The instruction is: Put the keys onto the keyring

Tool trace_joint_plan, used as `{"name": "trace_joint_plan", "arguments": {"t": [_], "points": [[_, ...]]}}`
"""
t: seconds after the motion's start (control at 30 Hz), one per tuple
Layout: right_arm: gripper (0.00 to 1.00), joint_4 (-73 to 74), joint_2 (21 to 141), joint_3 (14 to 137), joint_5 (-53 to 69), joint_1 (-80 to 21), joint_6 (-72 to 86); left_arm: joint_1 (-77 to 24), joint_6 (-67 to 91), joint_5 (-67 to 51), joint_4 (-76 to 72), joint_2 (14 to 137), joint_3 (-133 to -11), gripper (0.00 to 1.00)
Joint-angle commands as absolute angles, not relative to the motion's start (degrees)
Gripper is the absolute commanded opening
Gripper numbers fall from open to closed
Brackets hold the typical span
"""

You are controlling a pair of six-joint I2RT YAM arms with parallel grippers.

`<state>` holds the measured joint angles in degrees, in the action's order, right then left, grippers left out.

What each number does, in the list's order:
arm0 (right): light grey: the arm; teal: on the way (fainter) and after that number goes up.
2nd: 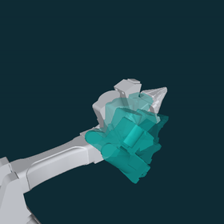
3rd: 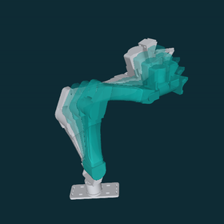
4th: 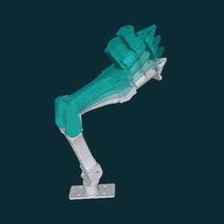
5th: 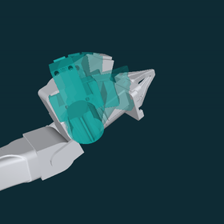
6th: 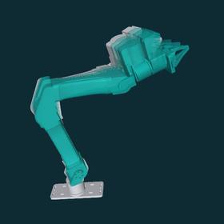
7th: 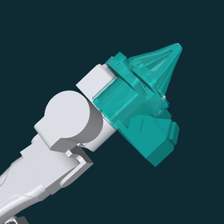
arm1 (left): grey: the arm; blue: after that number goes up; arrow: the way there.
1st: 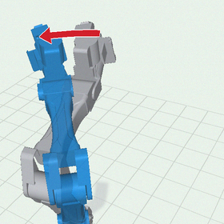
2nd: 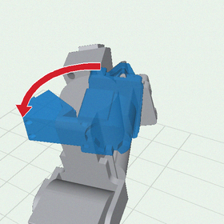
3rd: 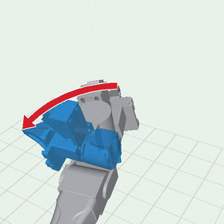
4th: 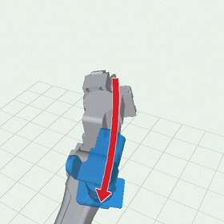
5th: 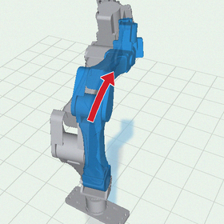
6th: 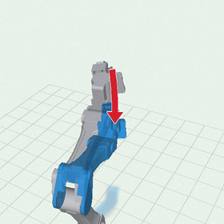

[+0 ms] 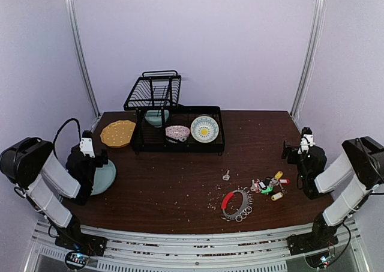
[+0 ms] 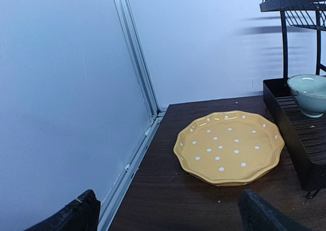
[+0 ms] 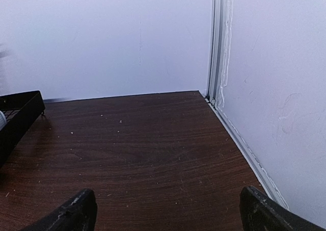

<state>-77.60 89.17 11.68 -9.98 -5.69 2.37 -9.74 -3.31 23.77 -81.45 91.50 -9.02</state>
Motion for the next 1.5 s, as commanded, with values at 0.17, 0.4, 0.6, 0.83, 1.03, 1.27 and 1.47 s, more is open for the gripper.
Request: {"name": "trace_joint_plan", "arguments": {"t": [0.17, 0.4, 0.6, 0.83, 1.03, 1.27, 1.47], "points": [[1.0, -77.3, 89.04, 12.51, -9.49, -5.27, 3.13, -9.4, -2.81, 24.17, -84.66, 90.95, -10.02, 0.98], [1.0, -65.71, 81.6, 16.54, -5.18, -4.09, 2.87, -8.69, -2.31, 23.31, -83.19, 90.87, -10.68, 0.98], [0.96, -29.95, 65.38, 29.3, 11.37, -4.12, 14.02, -7.31, -1.46, 21.59, -71.79, 84.7, -15.65, 0.98], [0.72, -4.37, 62.56, 36.21, 20.32, -15.71, 27.73, -11.06, 8.96, 29.27, -41.81, 62.28, -27.77, 0.98], [0.64, 13.67, 66.09, 39.33, 5.35, -33.32, 27.57, -23.27, 4.57, 25.2, -28.64, 51.4, -37.69, 0.98], [0.57, 29.46, 73.9, 44.51, 6.12, -36.22, 27.28, -34.93, -7.04, 1.83, -4.15, 54.6, -57.97, 0.98], [0.55, 32.6, 71.74, 42.08, 9.32, -39.51, 30.16, -34.98, -5.77, -21.21, 3.89, 53.74, -58.56, 0.98]]}}
